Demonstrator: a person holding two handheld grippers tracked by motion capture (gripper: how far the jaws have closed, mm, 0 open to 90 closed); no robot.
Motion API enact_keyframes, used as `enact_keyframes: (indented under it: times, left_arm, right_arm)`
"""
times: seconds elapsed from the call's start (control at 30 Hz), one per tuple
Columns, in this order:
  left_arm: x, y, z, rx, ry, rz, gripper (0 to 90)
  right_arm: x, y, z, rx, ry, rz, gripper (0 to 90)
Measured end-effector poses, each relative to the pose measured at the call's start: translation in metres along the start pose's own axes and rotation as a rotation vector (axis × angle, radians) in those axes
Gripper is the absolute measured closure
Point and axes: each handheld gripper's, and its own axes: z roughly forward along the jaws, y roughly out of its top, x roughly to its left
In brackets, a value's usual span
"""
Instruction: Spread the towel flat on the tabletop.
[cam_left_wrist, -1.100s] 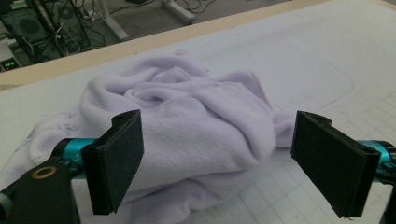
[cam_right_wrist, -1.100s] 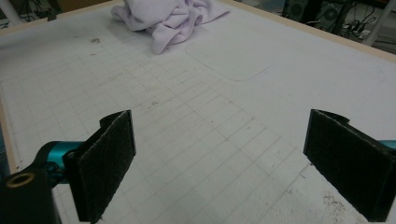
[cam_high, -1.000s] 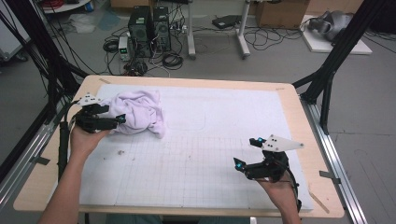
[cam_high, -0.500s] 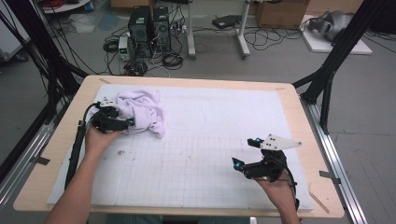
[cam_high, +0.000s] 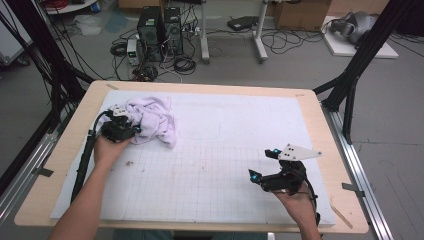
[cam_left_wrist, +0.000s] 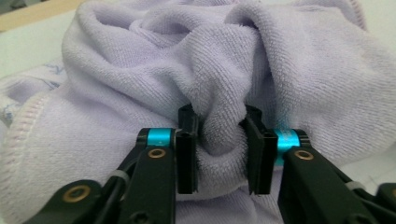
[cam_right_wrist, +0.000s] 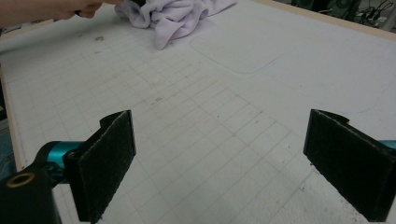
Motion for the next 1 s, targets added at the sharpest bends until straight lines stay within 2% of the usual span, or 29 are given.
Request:
enact_keyframes:
  times: [0.1,0.2,0.33,0.43,0.6,0.67,0.8,0.97,1.0]
  left_arm:
    - [0.002,0.0,-0.004,-0.011,-0.019,-0.018,73.8]
    - [0.004,0.001,-0.008,-0.017,-0.056,-0.046,74.4]
    - [0.001,0.004,-0.019,-0.033,-0.079,-0.061,74.8]
    - [-0.004,0.008,-0.03,-0.05,-0.117,-0.087,74.9]
    - [-0.027,0.012,-0.049,-0.032,-0.144,-0.053,74.8]
    - [-0.038,0.012,-0.058,-0.044,-0.165,-0.046,74.8]
    - [-0.061,0.008,-0.076,-0.073,-0.202,-0.004,74.8]
    - [-0.091,-0.001,-0.093,-0.098,-0.24,0.023,74.9]
    - [-0.096,-0.003,-0.095,-0.103,-0.26,0.025,74.9]
  right_arm:
    - [-0.001,0.0,0.002,0.008,0.003,0.003,8.2]
    - [-0.002,0.001,0.004,0.009,0.007,0.004,8.2]
    - [-0.001,0.002,0.006,0.011,0.011,0.002,8.2]
    - [-0.001,0.002,0.007,0.01,0.011,0.002,8.2]
    - [0.001,0.003,0.012,0.018,0.023,-0.002,8.2]
    - [0.002,0.004,0.014,0.023,0.027,-0.007,8.2]
    - [0.003,0.006,0.016,0.017,0.034,-0.01,8.2]
    - [0.005,0.007,0.017,0.023,0.039,-0.012,8.2]
    - [0.005,0.007,0.018,0.024,0.04,-0.013,8.2]
